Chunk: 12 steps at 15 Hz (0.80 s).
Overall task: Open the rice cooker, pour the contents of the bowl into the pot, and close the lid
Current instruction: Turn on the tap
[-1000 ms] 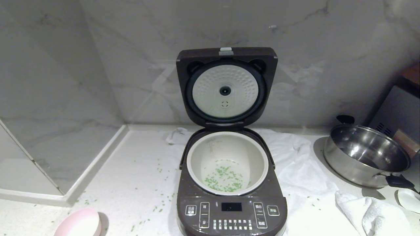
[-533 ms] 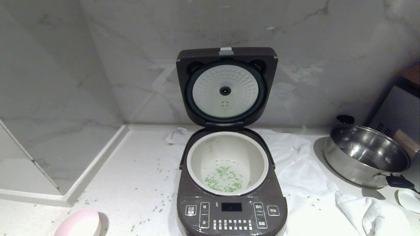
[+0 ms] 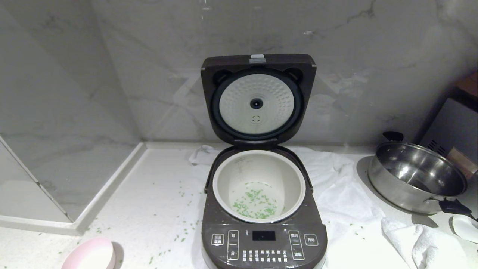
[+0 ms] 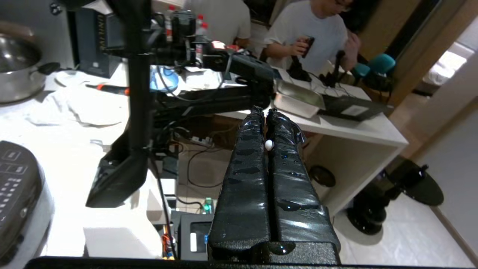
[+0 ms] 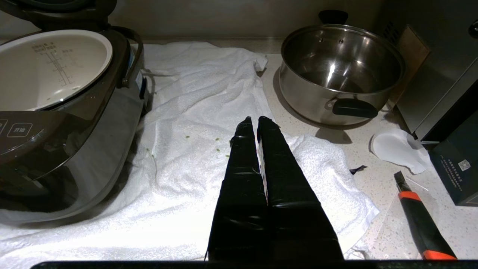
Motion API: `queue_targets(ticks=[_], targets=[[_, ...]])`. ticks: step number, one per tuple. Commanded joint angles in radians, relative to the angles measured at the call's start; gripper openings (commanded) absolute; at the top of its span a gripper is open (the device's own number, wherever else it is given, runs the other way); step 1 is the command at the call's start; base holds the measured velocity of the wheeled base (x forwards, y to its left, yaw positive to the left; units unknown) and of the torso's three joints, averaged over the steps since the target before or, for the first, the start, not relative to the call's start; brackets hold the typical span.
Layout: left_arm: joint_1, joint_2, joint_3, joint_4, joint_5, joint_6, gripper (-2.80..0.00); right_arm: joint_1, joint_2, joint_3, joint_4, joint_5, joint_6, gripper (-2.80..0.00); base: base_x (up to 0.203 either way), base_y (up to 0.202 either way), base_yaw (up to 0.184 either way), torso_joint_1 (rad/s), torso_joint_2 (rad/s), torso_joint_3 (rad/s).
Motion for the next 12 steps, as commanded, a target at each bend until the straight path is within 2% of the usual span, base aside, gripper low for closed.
queue_targets(ticks=[1,3,4,7,8,10,11,12], targets=[[0.005,-0.067,0.027,0.001,-0.008,-0.008,-2.8,-0.002,-0.01,0.002,0.003,0.002,-0.001,-2.8,0.0,0.0,0.0,0.0,0.0,0.0],[0.02,-0.161,0.084,0.004,-0.008,-0.008,-2.8,-0.003,-0.011,0.019,0.003,0.003,-0.001,-2.8,0.0,0.0,0.0,0.0,0.0,0.0],[0.057,-0.195,0.106,0.005,-0.008,-0.008,-2.8,-0.003,-0.011,0.019,0.002,0.009,-0.001,-2.8,0.0,0.0,0.0,0.0,0.0,0.0],[0.279,-0.265,0.123,-0.003,-0.008,-0.004,-2.8,-0.003,-0.011,0.015,0.002,0.013,-0.001,-2.8,0.0,0.0,0.0,0.0,0.0,0.0],[0.331,-0.315,0.14,-0.009,-0.008,0.002,-2.8,-0.004,-0.014,0.015,0.002,0.013,-0.001,-2.8,0.0,0.0,0.0,0.0,0.0,0.0],[0.357,-0.378,0.222,-0.073,-0.008,0.011,-2.8,-0.008,-0.025,0.015,0.002,0.017,-0.001,-2.8,0.0,0.0,0.0,0.0,0.0,0.0],[0.347,-0.38,0.241,-0.091,-0.008,0.01,-2.8,-0.009,-0.026,0.015,0.002,0.018,-0.001,-2.8,0.0,0.0,0.0,0.0,0.0,0.0],[0.296,-0.379,0.24,-0.091,-0.008,0.009,-2.8,-0.009,-0.026,0.013,0.002,0.02,-0.001,-2.8,0.0,0.0,0.0,0.0,0.0,0.0]])
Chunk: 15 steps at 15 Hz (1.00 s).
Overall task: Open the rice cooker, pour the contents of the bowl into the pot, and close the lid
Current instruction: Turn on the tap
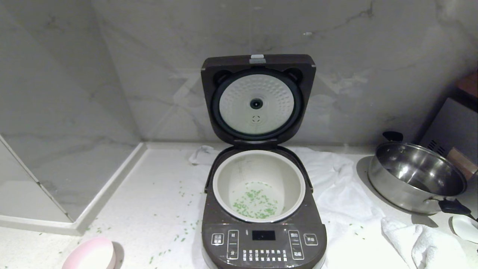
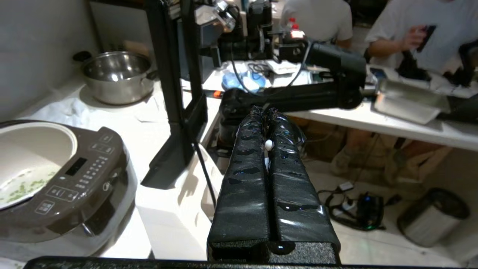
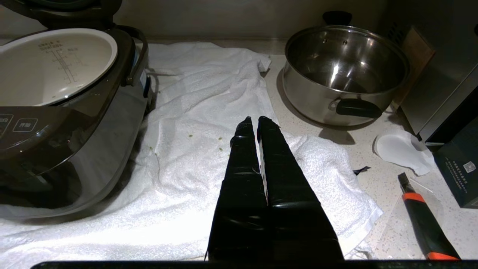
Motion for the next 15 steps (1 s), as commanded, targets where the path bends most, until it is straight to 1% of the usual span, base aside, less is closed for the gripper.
queue_targets(ticks=[1,2,4,7,8,9,11,12,13,14,15], targets=[[-0.086,-0.024,0.008,-0.004,-0.008,-0.008,-2.8,0.0,-0.002,-0.001,0.002,0.0,0.0,-2.8,0.0,0.0,0.0,0.0,0.0,0.0],[-0.102,-0.014,0.002,0.0,-0.008,-0.011,-2.8,0.0,-0.002,-0.001,0.002,0.002,0.0,-2.8,0.0,0.0,0.0,0.0,0.0,0.0],[-0.047,-0.042,0.042,-0.001,-0.008,-0.013,-2.8,0.0,-0.005,0.006,0.002,0.005,0.0,-2.8,0.0,0.0,0.0,0.0,0.0,0.0],[-0.045,-0.104,0.179,-0.012,-0.008,-0.013,-2.8,-0.004,-0.02,0.013,0.002,0.027,-0.002,-2.8,0.0,0.0,0.0,0.0,0.0,0.0],[-0.046,-0.107,0.229,-0.013,0.011,-0.011,-2.8,-0.006,-0.026,0.022,0.001,0.041,-0.006,-2.8,0.0,0.0,0.0,0.0,0.0,0.0],[-0.047,-0.109,0.288,-0.013,0.083,0.006,-2.8,-0.011,-0.043,0.026,0.001,0.07,-0.007,-2.8,0.0,0.0,0.0,0.0,0.0,0.0],[-0.047,-0.109,0.4,-0.006,0.192,0.096,-2.8,-0.022,-0.098,0.047,0.001,0.134,-0.026,-2.8,0.0,0.0,0.0,0.0,0.0,0.0],[-0.047,-0.11,0.451,-0.004,0.253,0.159,-2.8,-0.029,-0.132,0.067,0.001,0.155,-0.053,-2.8,0.0,0.0,0.0,0.0,0.0,0.0],[-0.047,-0.11,0.48,0.006,0.333,0.223,-2.8,-0.032,-0.161,0.084,0.001,0.161,-0.072,-2.8,0.0,0.0,0.0,0.0,0.0,0.0],[-0.047,-0.11,0.491,0.056,0.402,0.285,-2.8,-0.034,-0.184,0.094,0.002,0.159,-0.08,-2.8,0.0,0.0,0.0,0.0,0.0,0.0],[-0.047,-0.11,0.493,0.13,0.469,0.375,-2.8,-0.038,-0.192,0.093,0.002,0.143,-0.085,-2.8,0.0,0.0,0.0,0.0,0.0,0.0]])
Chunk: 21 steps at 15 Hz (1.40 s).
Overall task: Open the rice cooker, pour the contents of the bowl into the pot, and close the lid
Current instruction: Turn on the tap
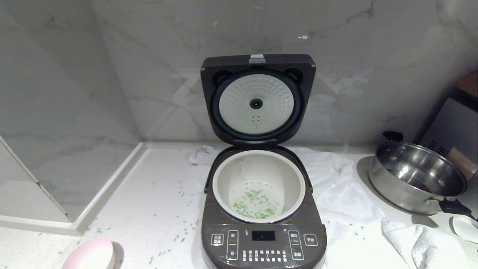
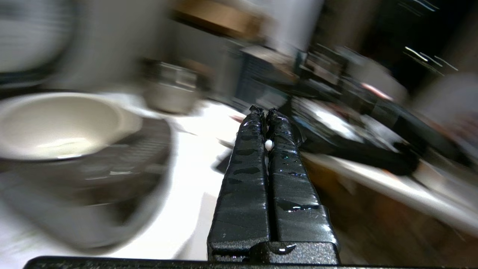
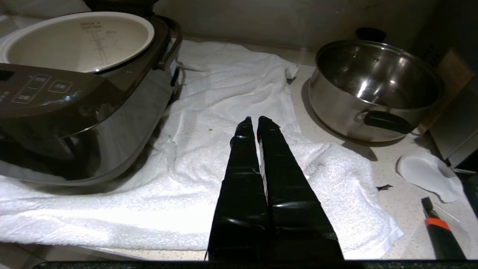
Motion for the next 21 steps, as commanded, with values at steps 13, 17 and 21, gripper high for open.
queue_targets(ticks=[13,17,21], targets=[[-0.03,-0.17,0.122,0.762,1.139,0.893,-2.8,-0.005,-0.087,0.359,-0.375,-0.046,-0.06,-2.8,0.0,0.0,0.0,0.0,0.0,0.0],[-0.032,-0.173,0.274,0.501,1.172,0.907,-2.8,-0.004,-0.088,0.357,-0.328,-0.041,-0.071,-2.8,0.0,0.0,0.0,0.0,0.0,0.0],[-0.038,-0.188,0.238,0.69,1.09,0.873,-2.8,-0.004,-0.086,0.357,-0.328,-0.045,-0.06,-2.8,0.0,0.0,0.0,0.0,0.0,0.0]])
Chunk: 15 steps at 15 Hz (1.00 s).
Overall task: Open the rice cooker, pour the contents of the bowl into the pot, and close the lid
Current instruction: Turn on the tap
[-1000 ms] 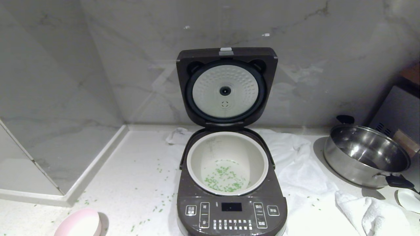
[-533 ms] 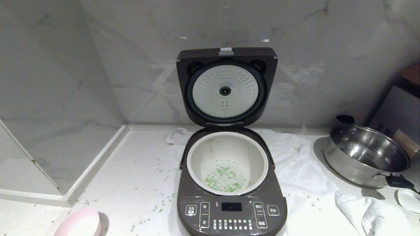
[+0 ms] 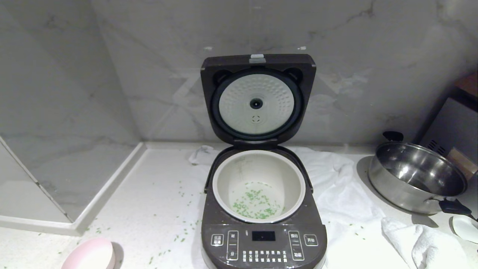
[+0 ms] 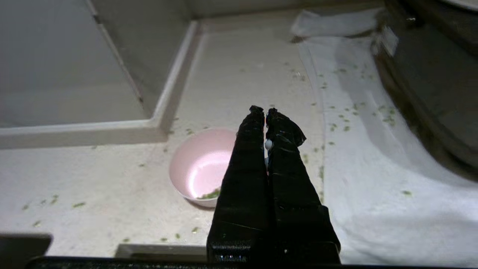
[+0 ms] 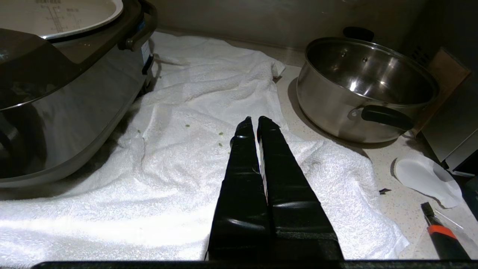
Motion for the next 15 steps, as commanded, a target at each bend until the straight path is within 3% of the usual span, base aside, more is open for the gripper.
queue_targets(ticks=[1,5,15], targets=[[-0.003,-0.009,-0.016,0.075,-0.009,-0.038,-2.8,0.001,-0.002,0.002,-0.001,-0.001,0.014,-2.8,0.0,0.0,0.0,0.0,0.0,0.0],[-0.003,-0.009,-0.016,0.075,-0.007,-0.047,-2.8,0.001,-0.002,0.002,-0.005,-0.011,0.077,-2.8,0.0,0.0,0.0,0.0,0.0,0.0],[-0.003,-0.009,-0.017,0.075,-0.005,-0.047,-2.8,0.001,-0.002,0.002,-0.005,-0.017,0.08,-2.8,0.0,0.0,0.0,0.0,0.0,0.0]])
